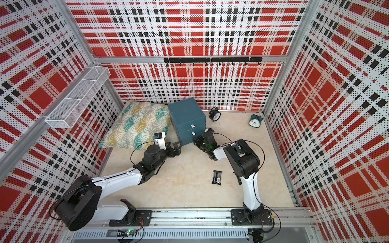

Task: Place the cookies into the drawer by color
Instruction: Open the drawer in the storage box.

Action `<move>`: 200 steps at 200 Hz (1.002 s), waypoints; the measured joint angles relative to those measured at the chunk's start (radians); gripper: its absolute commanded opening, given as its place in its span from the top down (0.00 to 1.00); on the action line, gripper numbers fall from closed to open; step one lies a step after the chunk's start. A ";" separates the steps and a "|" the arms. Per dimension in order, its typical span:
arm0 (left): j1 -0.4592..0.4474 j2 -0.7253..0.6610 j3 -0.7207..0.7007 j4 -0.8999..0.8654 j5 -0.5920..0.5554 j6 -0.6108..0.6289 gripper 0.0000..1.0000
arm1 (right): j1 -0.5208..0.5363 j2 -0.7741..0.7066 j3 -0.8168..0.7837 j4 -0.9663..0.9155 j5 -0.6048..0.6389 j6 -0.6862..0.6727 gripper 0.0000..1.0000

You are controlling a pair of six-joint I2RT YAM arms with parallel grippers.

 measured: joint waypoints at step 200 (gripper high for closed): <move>-0.043 -0.015 -0.007 0.010 0.001 -0.012 0.00 | 0.055 -0.425 -0.413 -0.197 0.124 -0.071 0.59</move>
